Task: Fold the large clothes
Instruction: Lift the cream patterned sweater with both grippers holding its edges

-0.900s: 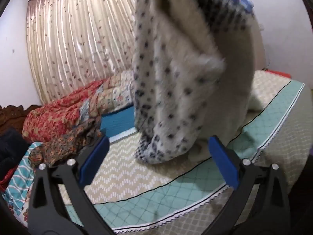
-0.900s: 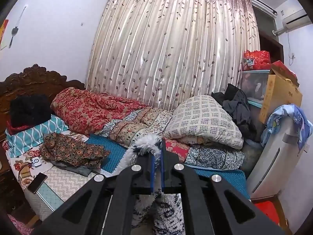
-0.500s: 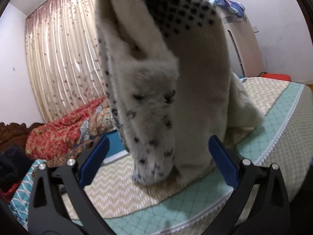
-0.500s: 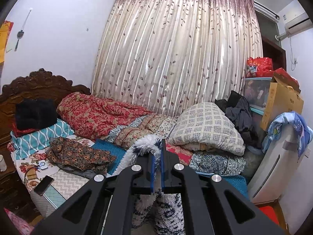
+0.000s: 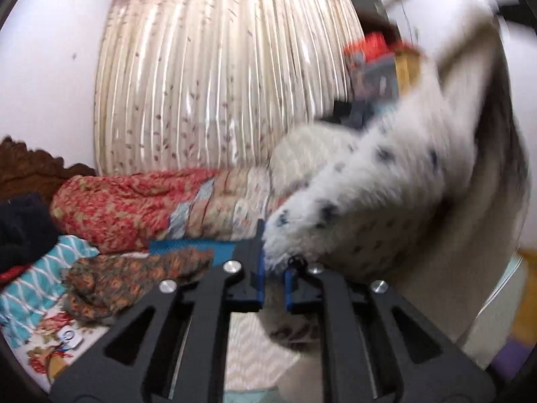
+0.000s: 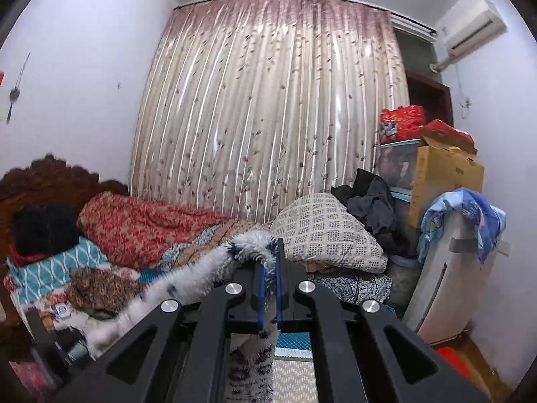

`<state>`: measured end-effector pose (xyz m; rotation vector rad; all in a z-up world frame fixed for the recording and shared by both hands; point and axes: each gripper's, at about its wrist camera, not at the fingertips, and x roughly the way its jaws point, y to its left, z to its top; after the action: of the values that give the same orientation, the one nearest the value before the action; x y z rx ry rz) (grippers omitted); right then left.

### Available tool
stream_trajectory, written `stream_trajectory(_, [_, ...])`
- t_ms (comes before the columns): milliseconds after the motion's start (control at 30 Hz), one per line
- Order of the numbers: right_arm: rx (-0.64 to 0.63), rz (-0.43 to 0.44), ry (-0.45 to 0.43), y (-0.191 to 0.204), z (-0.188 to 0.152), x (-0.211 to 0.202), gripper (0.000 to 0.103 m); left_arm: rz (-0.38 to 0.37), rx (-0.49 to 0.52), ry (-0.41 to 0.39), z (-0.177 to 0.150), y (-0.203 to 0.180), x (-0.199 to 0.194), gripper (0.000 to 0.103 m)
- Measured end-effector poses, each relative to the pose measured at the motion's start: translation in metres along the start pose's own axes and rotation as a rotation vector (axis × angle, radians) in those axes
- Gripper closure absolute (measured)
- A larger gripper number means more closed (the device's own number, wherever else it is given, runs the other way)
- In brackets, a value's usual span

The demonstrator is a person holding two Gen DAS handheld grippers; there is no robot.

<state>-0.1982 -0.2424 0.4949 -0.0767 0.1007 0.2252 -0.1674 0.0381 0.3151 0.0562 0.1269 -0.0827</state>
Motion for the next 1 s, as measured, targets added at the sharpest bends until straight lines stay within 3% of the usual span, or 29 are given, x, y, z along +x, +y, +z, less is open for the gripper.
stream_trajectory(233, [0.101,0.048,-0.103,-0.030,0.023,-0.043,0.020,-0.016,-0.107,-0.255,0.115,0.040,-0.066,0.095])
stream_trajectory(367, [0.106,0.059,-0.148,-0.042,0.042,-0.062,0.020,-0.031,-0.133,-0.335,0.163,0.040,-0.088,0.095])
stream_trajectory(467, [0.080,0.040,-0.130,-0.043,0.046,-0.060,0.020,-0.035,-0.117,-0.353,0.188,0.036,-0.085,0.095])
stream_trajectory(667, [0.110,0.031,0.045,-0.062,0.008,0.014,0.020,0.009,-0.055,-0.220,0.188,0.017,-0.002,0.095])
stream_trajectory(833, [0.161,0.030,0.200,-0.081,-0.045,0.099,0.020,0.033,-0.057,-0.055,0.143,0.018,0.089,0.095])
stream_trajectory(1000, [0.196,0.030,0.373,-0.093,-0.112,0.226,0.020,0.128,0.007,0.115,0.084,0.013,0.199,0.095])
